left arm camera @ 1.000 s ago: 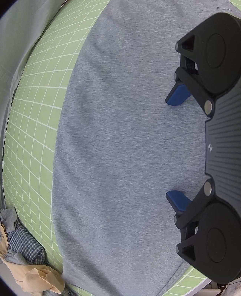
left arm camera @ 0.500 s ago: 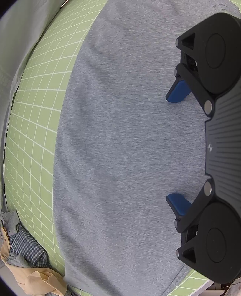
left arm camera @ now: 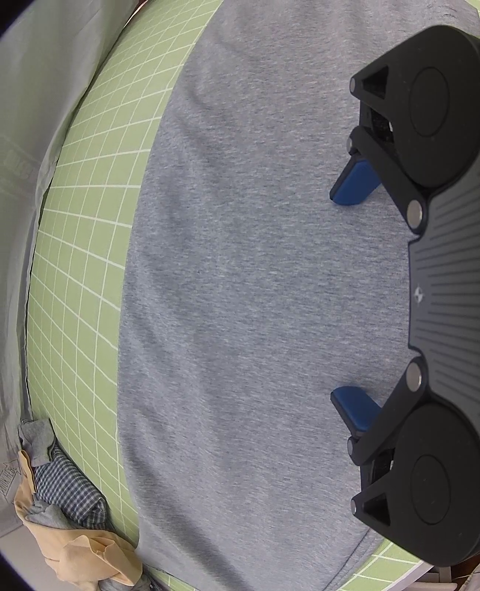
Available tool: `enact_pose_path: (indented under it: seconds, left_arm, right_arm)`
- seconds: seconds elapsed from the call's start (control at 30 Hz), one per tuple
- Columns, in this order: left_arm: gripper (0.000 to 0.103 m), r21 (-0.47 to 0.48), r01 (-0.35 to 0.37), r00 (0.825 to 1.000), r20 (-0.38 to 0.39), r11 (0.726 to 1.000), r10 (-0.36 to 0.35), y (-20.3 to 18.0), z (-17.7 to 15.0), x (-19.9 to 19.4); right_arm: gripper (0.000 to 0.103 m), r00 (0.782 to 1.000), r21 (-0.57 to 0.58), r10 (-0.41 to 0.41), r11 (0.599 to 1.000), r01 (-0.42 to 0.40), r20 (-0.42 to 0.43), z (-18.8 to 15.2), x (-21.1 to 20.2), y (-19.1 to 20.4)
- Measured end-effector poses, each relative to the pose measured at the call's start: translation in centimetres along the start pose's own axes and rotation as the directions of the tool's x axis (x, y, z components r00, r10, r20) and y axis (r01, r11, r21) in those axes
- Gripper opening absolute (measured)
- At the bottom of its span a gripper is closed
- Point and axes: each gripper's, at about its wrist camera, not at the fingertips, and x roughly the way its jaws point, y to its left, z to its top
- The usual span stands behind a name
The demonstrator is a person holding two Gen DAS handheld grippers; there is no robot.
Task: Fold clothes
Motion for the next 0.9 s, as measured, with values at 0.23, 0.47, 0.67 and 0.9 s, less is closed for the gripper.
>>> enact_pose_path:
  seconds: [0.23, 0.47, 0.67, 0.9]
  left_arm:
    - [0.103, 0.055, 0.027, 1.000, -0.001, 0.998, -0.027, 0.4, 0.2, 0.2]
    - [0.103, 0.181, 0.231, 0.973, -0.012, 0.956, -0.232, 4.6, 0.7, -0.4]
    - [0.103, 0.095, 0.218, 0.967, 0.113, 0.971, -0.228, 15.5, 4.3, -2.5]
    - [0.103, -0.105, 0.053, 0.970, 0.243, 0.993, -0.026, 32.0, 9.9, -3.1]
  right_arm:
    - [0.103, 0.998, -0.181, 0.044, 0.983, -0.035, 0.045, -3.4, -3.3, 5.5]
    - [0.103, 1.000, -0.164, 0.027, 0.986, -0.026, 0.004, -8.8, -5.1, 9.9]
    - [0.103, 1.000, -0.123, -0.005, 0.992, 0.003, -0.016, -13.7, -7.2, 15.4]
    - [0.103, 1.000, -0.148, 0.016, 0.989, -0.017, -0.006, -19.3, -8.3, 23.9]
